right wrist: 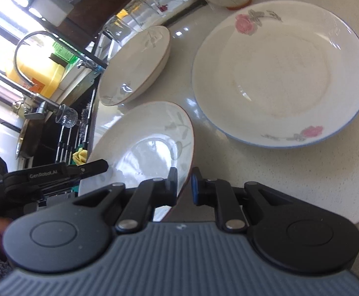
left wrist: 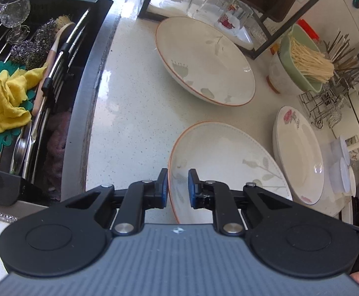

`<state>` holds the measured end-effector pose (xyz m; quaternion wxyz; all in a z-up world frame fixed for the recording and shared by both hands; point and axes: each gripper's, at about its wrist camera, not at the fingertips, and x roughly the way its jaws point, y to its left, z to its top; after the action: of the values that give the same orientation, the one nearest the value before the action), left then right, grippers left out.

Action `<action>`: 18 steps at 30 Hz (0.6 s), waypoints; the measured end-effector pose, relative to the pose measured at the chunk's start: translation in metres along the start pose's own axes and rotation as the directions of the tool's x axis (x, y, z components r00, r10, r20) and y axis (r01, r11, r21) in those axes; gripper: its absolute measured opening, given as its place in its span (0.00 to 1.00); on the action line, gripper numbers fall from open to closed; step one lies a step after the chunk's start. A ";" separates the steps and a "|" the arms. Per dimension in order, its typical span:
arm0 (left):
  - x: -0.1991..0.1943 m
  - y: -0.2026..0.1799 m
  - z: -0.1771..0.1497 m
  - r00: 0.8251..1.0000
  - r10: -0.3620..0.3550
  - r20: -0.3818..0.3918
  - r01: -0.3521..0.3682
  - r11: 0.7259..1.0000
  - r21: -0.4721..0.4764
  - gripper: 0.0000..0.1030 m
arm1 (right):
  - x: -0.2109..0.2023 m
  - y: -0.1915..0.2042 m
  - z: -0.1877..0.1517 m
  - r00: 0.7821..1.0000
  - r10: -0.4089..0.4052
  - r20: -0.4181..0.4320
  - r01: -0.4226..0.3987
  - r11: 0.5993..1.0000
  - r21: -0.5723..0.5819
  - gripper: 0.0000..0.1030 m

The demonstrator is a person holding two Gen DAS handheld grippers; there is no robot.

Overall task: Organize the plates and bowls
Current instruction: 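Lift the leaf plate with both grippers and lower it onto the rose plate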

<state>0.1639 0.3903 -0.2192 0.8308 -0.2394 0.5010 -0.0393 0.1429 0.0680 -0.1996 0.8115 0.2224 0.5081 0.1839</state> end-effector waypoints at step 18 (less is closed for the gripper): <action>-0.025 -0.012 -0.001 0.996 -0.089 0.027 0.090 0.996 -0.009 0.18 | -0.036 -0.009 0.010 0.994 0.100 0.039 -0.100 0.995 -0.004 0.14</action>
<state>0.1533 0.3867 -0.1941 0.8334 -0.2664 0.4790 -0.0707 0.1379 0.0402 -0.1741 0.8112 0.2504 0.4803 0.2203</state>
